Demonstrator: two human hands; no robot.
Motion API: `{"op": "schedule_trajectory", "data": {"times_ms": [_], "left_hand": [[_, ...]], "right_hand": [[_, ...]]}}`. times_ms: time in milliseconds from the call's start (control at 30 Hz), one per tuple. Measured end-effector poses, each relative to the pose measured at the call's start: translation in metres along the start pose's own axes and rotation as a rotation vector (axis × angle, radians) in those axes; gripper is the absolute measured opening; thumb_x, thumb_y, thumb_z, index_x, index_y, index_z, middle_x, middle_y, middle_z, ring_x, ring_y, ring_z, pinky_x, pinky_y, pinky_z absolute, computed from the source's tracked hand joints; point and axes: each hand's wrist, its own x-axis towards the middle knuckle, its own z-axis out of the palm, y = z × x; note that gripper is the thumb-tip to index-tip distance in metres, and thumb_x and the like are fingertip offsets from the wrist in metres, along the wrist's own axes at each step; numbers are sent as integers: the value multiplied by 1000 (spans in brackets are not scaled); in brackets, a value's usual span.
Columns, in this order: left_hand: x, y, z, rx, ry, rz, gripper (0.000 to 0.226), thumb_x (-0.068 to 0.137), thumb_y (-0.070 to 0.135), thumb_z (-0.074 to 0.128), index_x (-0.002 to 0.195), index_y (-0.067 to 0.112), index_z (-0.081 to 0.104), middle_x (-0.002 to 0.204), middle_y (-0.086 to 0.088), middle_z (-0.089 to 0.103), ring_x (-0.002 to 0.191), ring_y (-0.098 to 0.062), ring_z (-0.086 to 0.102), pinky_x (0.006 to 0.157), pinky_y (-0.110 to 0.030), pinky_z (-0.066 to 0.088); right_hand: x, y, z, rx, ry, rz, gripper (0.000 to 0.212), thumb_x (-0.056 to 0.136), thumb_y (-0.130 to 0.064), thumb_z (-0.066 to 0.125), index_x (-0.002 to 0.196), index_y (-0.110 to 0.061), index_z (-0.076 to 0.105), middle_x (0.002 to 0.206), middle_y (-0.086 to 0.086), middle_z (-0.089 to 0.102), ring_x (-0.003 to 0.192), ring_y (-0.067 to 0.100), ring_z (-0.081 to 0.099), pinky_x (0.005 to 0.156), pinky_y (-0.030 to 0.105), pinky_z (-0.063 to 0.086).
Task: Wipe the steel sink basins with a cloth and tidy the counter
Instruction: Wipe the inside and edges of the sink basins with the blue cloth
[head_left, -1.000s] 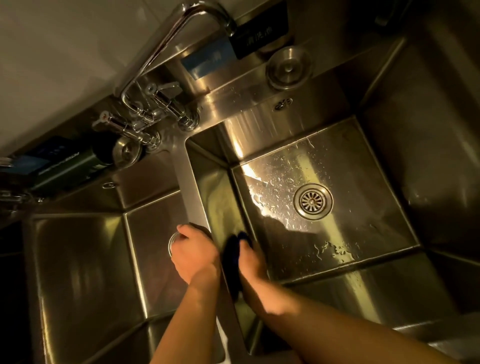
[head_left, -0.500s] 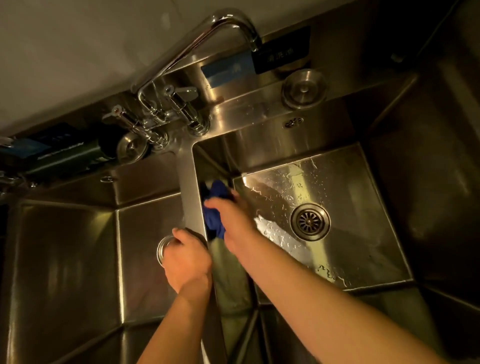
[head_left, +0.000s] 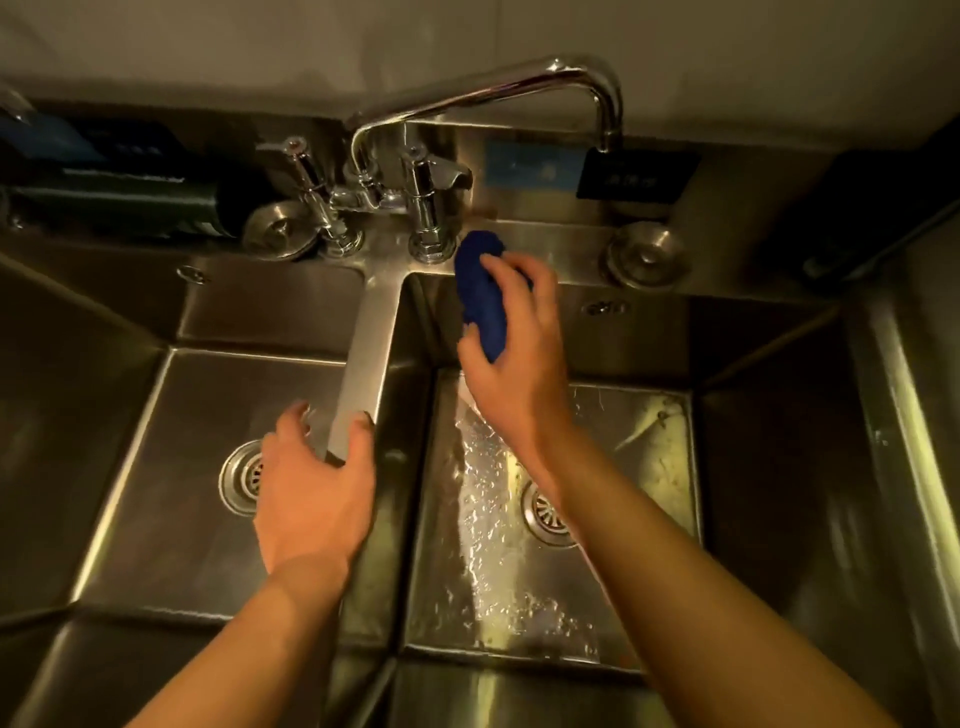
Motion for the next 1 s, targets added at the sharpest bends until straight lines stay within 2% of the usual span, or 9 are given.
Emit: {"op": "schedule_trajectory", "data": {"times_ms": [100, 267, 367, 433, 533, 633, 733, 933, 1000], "left_hand": [[0, 2, 1, 57, -28, 26, 65, 92, 70, 48, 141, 28, 50, 129, -4, 64, 110, -31, 63, 87, -46, 49], [-3, 5, 3, 145, -17, 16, 65, 100, 68, 35, 129, 18, 63, 79, 2, 55, 86, -33, 56, 74, -38, 39], [-1, 3, 4, 172, -19, -11, 66, 99, 69, 29, 113, 17, 68, 69, 4, 51, 78, -32, 53, 70, -39, 40], [-1, 3, 5, 170, -19, -25, 65, 98, 71, 27, 98, 19, 65, 68, 3, 52, 74, -32, 52, 67, -39, 40], [-2, 3, 4, 193, -31, -24, 63, 96, 74, 25, 88, 23, 61, 68, 0, 55, 73, -34, 55, 67, -40, 43], [-2, 4, 4, 177, -12, 2, 61, 97, 73, 25, 84, 23, 59, 66, -1, 55, 64, -26, 51, 63, -38, 41], [-2, 3, 4, 184, -19, 19, 61, 98, 73, 25, 82, 23, 57, 66, -2, 57, 62, -23, 51, 61, -37, 42], [-1, 4, 4, 200, -33, 23, 67, 91, 77, 20, 79, 22, 57, 70, -4, 58, 77, -37, 58, 70, -43, 47], [-1, 5, 4, 197, -40, 24, 68, 92, 77, 22, 79, 21, 58, 73, -7, 60, 80, -39, 59, 73, -45, 50]], "right_hand": [[10, 29, -5, -537, -335, -401, 61, 83, -5, 69, 142, -4, 55, 149, 20, 47, 141, 39, 41, 110, 53, 40], [24, 79, -20, -1007, -699, -893, 50, 102, -1, 39, 152, -1, 39, 162, 18, 31, 152, 35, 27, 111, 49, 38], [34, 111, -49, -1278, -938, -926, 63, 98, 1, 30, 160, -4, 20, 167, 13, 23, 137, 27, 48, 80, 38, 55], [35, 136, -74, -1409, -1051, -965, 68, 95, 4, 3, 162, -6, 9, 170, 10, 12, 132, 27, 52, 62, 33, 46], [31, 177, -114, -1493, -1265, -989, 66, 98, 1, 7, 163, -12, 1, 170, 7, -7, 151, 29, 27, 68, 35, 41], [29, 202, -158, -1590, -1483, -781, 58, 107, -9, 37, 162, -14, 17, 171, 3, -5, 155, 28, 15, 94, 39, 46], [29, 207, -178, -1702, -1631, -651, 54, 108, -14, 38, 160, -13, 24, 171, 3, -2, 157, 28, 7, 113, 47, 38], [21, 194, -124, -1554, -1532, -621, 62, 105, -11, 45, 161, -12, 19, 171, 5, 0, 155, 27, 17, 98, 40, 46], [19, 179, -87, -1439, -1406, -650, 58, 107, -12, 36, 161, -13, 16, 170, 4, 7, 145, 30, 39, 89, 40, 48]]}}
